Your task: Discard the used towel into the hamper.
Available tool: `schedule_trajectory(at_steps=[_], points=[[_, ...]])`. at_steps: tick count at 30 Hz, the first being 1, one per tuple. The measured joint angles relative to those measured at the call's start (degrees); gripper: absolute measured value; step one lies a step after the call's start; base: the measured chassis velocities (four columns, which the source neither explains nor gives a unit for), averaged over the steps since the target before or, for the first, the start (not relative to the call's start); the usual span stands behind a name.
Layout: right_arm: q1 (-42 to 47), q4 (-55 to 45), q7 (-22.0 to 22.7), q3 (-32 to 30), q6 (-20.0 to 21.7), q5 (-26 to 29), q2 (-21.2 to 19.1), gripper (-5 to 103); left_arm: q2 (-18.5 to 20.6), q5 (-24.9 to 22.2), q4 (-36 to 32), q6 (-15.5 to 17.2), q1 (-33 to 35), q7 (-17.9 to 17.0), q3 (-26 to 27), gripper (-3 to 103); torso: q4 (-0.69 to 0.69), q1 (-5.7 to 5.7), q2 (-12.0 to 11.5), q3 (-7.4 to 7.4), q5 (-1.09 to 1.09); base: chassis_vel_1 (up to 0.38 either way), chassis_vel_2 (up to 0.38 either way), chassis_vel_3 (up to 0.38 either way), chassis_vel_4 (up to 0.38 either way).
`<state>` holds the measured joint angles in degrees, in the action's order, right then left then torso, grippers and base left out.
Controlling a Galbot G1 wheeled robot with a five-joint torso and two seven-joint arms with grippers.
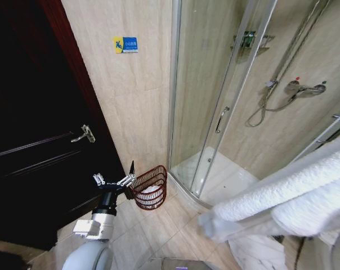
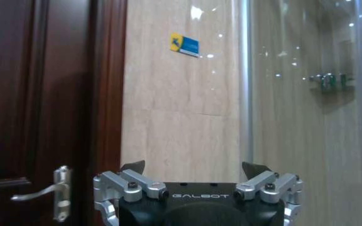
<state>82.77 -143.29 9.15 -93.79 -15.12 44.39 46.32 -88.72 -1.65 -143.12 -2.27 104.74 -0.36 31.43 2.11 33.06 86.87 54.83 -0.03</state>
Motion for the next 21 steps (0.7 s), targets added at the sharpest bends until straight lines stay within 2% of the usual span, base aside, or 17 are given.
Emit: schedule_trajectory(at_steps=[6, 12, 21], points=[[-1.7, 0.0, -0.6, 4.4, -0.5, -2.2, 0.6, 3, 0.0, 0.0, 0.0, 0.0, 0.0, 0.0, 0.0, 100, 0.01, 0.0, 0.0, 0.0, 0.02, 0.086, 0.074, 0.047, 0.047], [-2.3, 0.0, -0.9, 5.2, -0.9, -2.4, 0.6, 3, 0.0, 0.0, 0.0, 0.0, 0.0, 0.0, 0.0, 100, 0.0, 0.0, 0.0, 0.0, 0.04, 0.082, 0.085, 0.087, 0.074], [-3.1, 0.0, -1.3, 4.6, -1.4, -0.1, -1.9, 3, 0.0, 0.0, 0.0, 0.0, 0.0, 0.0, 0.0, 100, 0.0, 0.01, 0.0, -0.01, 0.02, 0.104, 0.1, 0.115, 0.11]])
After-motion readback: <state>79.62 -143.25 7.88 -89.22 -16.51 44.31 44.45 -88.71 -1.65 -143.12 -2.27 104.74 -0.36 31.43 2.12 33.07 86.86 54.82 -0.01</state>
